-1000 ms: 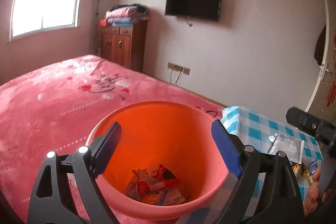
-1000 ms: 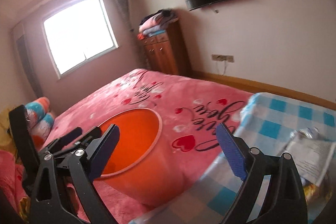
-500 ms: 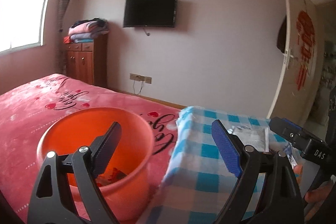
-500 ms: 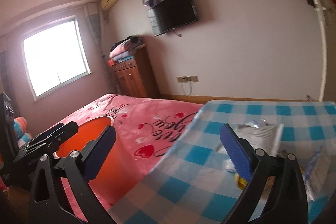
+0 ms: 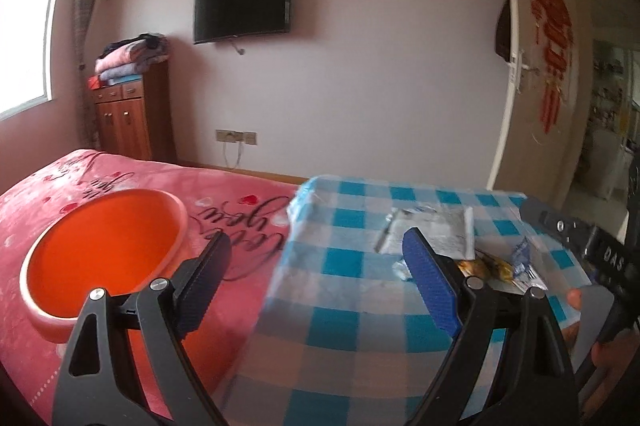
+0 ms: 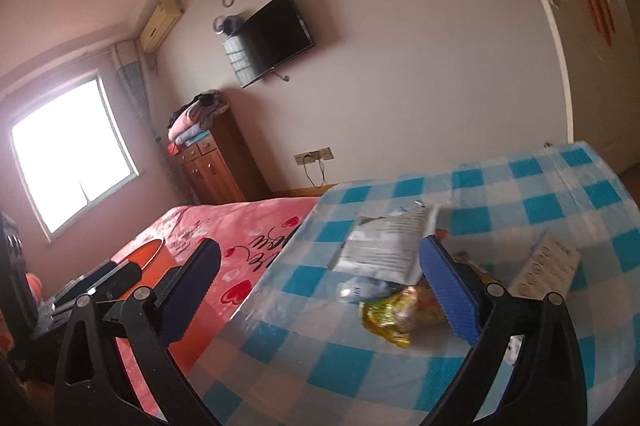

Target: Collect trash

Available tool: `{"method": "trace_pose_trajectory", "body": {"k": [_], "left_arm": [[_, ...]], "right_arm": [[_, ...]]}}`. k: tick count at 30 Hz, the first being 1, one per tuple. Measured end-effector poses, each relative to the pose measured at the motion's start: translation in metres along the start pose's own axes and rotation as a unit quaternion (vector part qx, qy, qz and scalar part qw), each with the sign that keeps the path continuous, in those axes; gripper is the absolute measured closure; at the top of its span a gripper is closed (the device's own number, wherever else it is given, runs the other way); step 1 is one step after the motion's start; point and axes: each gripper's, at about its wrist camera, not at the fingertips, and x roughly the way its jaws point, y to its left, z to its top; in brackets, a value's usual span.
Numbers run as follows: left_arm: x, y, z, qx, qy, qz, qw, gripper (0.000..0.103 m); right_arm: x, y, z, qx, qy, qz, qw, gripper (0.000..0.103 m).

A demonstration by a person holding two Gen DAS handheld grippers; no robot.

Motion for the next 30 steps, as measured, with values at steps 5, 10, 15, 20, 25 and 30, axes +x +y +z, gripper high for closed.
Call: {"method": "trace_pose_trajectory", "body": {"k": [5, 10, 15, 20, 25, 30], "left_arm": [[0.011, -0.028, -0.011, 0.034, 0.026, -0.004, 0.9991, 0.015], [0.025, -0.05, -0.02, 0.064, 0.056, -0.004, 0.9964, 0.015], [0.039, -0.069, -0.024, 0.062, 0.094, -0.027, 0.9933, 0.015], [0.056, -0.085, -0.023, 0.03, 0.134, -0.063, 0.9885, 0.015], [0.079, -0.099, -0.02, -0.015, 0.173, -0.087, 0.981, 0.015], [0.101, -0.11, -0.021, -0.07, 0.212, -0.119, 0.9674, 0.016]], "right_arm": [[-0.007, -0.03, 0.001, 0.032, 0.008, -0.018, 0.999, 0.005], [-0.018, -0.06, 0.001, 0.055, -0.002, -0.042, 0.998, 0.005], [-0.024, -0.095, 0.003, 0.093, 0.007, -0.069, 0.993, 0.005], [-0.03, -0.137, 0.002, 0.145, 0.015, -0.093, 0.985, 0.005], [-0.031, -0.173, 0.0, 0.185, 0.027, -0.101, 0.977, 0.005], [-0.025, -0.19, -0.003, 0.212, 0.045, -0.071, 0.974, 0.005]]}}
